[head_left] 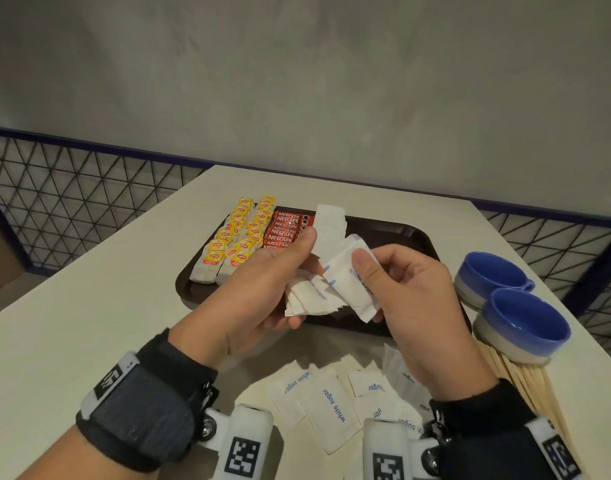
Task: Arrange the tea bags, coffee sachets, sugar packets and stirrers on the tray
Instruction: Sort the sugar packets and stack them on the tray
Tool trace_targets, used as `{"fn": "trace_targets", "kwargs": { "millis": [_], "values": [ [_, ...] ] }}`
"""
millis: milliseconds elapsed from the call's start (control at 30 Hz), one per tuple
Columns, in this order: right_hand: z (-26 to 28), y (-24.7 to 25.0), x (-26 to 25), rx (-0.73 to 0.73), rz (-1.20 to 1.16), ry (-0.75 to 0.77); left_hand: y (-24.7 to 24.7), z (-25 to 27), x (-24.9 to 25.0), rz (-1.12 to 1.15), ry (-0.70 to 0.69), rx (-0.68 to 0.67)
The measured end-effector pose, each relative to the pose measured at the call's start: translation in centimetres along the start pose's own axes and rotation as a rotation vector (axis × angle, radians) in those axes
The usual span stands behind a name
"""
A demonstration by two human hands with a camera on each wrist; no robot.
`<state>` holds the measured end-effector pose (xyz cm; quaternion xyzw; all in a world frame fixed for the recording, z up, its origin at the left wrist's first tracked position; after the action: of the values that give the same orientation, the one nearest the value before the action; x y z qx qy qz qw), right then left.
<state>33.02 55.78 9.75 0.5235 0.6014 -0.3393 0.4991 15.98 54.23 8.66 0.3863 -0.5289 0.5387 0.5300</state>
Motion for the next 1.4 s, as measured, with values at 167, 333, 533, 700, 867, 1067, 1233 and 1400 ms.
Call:
{"fn": "trace_targets", "kwargs": {
  "millis": [167,333,533,700,867,1067,1233,1400],
  "values": [
    [-0.2,0.3,0.8,0.061,0.018,-0.042,-0.9,0.5,0.2,-0.148,-0.093,-0.083],
    [-0.1,0.0,1.0,0.042,-0.116,-0.144,-0.1,-0.1,-0.1,-0.147,-0.124,0.006],
    [-0.3,0.5,1.5,0.022,-0.057,-0.215,0.5,-0.4,-0.3,-0.105,-0.138,0.041],
    [-2.3,2.0,1.4,0.128,0.001,-0.301,4.1,-1.4,0.3,0.008,-0.204,0.358],
    [-6.7,0.7,1.3,-0.129,0.418,-0.309,6.3,-1.7,0.3,0.227,-0.319,0.526],
    [-9.0,-0.3,4.2,-0.357,0.781,-0.404,6.8,-2.1,0.2,0.254,-0.371,0.505],
    [-9.7,-0.4,4.7,-0.368,0.811,-0.438,7.0,-2.0,0.3,0.263,-0.371,0.485],
    [-9.5,-1.2,4.2,-0.441,1.019,-0.472,6.2,-1.9,0.3,0.244,-0.355,0.495]
  ]
}}
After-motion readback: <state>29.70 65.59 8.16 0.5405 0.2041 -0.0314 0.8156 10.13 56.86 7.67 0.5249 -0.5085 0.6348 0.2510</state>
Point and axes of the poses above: each hand's wrist, its own z-axis away from the middle knuckle, its own y-axis out of the back of the hand, x = y × z, the point moved 4 cm from there along -z, towards the middle knuckle, and after that the axes turned 6 degrees about -x, right-handed, at the moved point
